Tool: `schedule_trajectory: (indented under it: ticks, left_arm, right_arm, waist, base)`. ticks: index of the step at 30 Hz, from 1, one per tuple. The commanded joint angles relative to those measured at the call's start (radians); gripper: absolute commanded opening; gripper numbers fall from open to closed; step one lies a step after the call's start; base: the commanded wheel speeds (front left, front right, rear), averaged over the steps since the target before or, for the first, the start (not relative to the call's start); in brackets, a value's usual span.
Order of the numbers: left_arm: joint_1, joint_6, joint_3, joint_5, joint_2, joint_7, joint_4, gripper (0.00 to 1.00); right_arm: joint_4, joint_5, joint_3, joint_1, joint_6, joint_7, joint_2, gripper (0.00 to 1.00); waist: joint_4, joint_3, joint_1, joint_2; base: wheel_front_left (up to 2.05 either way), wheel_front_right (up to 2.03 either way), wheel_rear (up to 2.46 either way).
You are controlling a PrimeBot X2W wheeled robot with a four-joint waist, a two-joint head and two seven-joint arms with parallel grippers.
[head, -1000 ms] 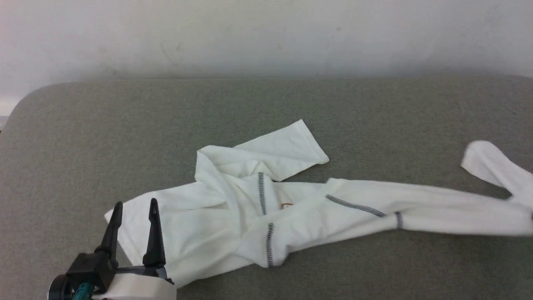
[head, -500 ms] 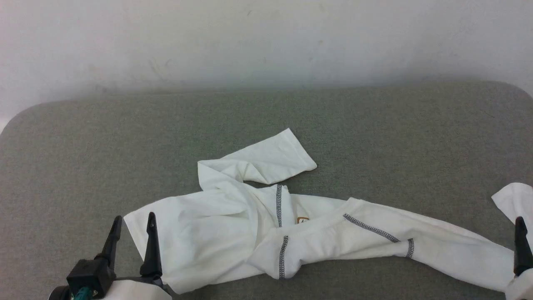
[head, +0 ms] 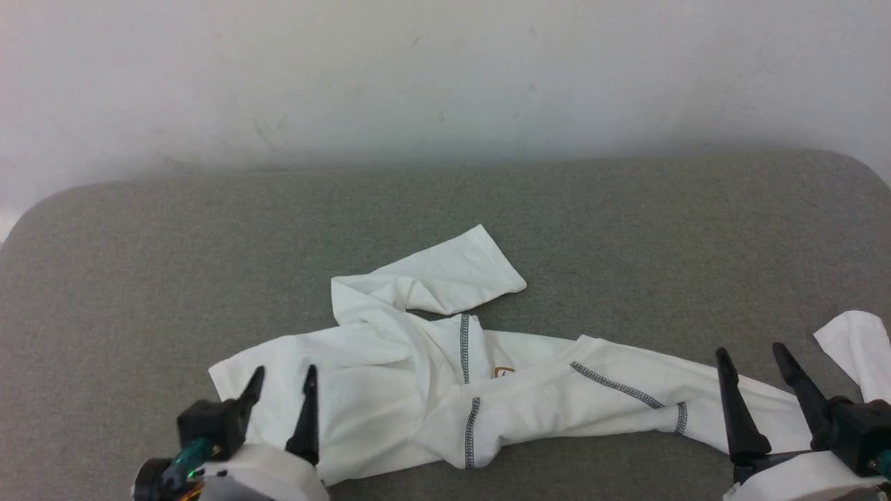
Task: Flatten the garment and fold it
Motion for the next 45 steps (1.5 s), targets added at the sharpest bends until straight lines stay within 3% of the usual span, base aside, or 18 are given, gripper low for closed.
schedule_trajectory:
  ticks: [1, 7, 13, 14, 15, 16, 20, 28, 31, 38, 45]
  left_arm:
    - [-0.055, -0.025, -0.040, -0.009, -0.009, 0.068, 0.005, 1.00]
    - [-0.184, -0.114, -0.171, -0.037, -0.023, 0.323, 0.077, 1.00]
    - [-0.267, -0.144, -0.237, -0.034, -0.009, 0.466, 0.165, 1.00]
    - [-0.279, -0.149, -0.245, -0.038, -0.008, 0.480, 0.176, 0.69]
    - [-0.291, -0.152, -0.253, -0.035, -0.003, 0.489, 0.182, 0.19]
    - [-0.301, -0.154, -0.255, -0.036, 0.002, 0.498, 0.188, 0.00]
    - [-0.336, -0.151, -0.239, -0.036, 0.027, 0.506, 0.159, 0.00]
    - [-0.422, -0.134, -0.178, -0.057, 0.072, 0.551, -0.041, 0.00]
    - [-0.498, -0.125, -0.148, -0.079, 0.072, 0.580, -0.038, 0.00]
    - [-0.754, -0.072, -0.070, -0.105, 0.064, 0.619, 0.189, 0.00]
    - [-0.950, 0.003, -0.016, -0.076, 0.105, 0.599, 0.511, 0.00]
  right_arm:
    - [-0.028, -0.001, 0.022, 0.012, -0.001, 0.001, 0.003, 1.00]
    - [-0.069, 0.007, 0.078, 0.002, -0.001, 0.011, 0.003, 1.00]
    - [-0.057, 0.017, 0.096, -0.012, -0.001, 0.011, 0.004, 1.00]
    - [-0.051, 0.019, 0.095, -0.014, -0.001, 0.011, 0.004, 1.00]
    - [-0.044, 0.021, 0.095, -0.016, -0.001, 0.009, 0.004, 1.00]
    - [-0.038, 0.022, 0.094, -0.018, -0.001, 0.006, 0.004, 1.00]
    - [-0.015, 0.028, 0.088, -0.020, -0.001, -0.001, 0.004, 1.00]
    - [0.001, 0.045, 0.061, -0.024, -0.001, -0.010, 0.004, 1.00]
    - [0.003, 0.049, 0.063, -0.044, -0.001, -0.013, 0.004, 1.00]
    - [0.015, 0.058, 0.092, -0.111, -0.001, -0.023, 0.004, 1.00]
    - [0.066, 0.082, 0.127, -0.170, -0.001, -0.056, 0.004, 1.00]
  waist:
    - [-0.008, 0.012, 0.0001, -0.0001]
    - [-0.041, 0.042, 0.0001, -0.0001]
    - [-0.076, 0.060, 0.0001, -0.0001]
    - [-0.083, 0.062, 0.0001, -0.0001]
    - [-0.089, 0.063, 0.0001, -0.0001]
    - [-0.094, 0.064, 0.0001, -0.0001]
    - [-0.115, 0.059, 0.0001, -0.0001]
    - [-0.130, 0.066, 0.0001, -0.0001]
    - [-0.140, 0.093, 0.0001, -0.0001]
    - [-0.206, 0.199, 0.0001, -0.0001]
    - [-0.282, 0.288, 0.0001, -0.0001]
  base:
    - [0.00, 0.00, 0.00]
    - [0.00, 0.00, 0.00]
    - [0.00, 0.00, 0.00]
    - [0.00, 0.00, 0.00]
    - [0.00, 0.00, 0.00]
    - [0.00, 0.00, 0.00]
    - [0.00, 0.00, 0.00]
    - [0.00, 0.00, 0.00]
    - [0.00, 0.00, 0.00]
    - [0.00, 0.00, 0.00]
    - [0.00, 0.00, 0.00]
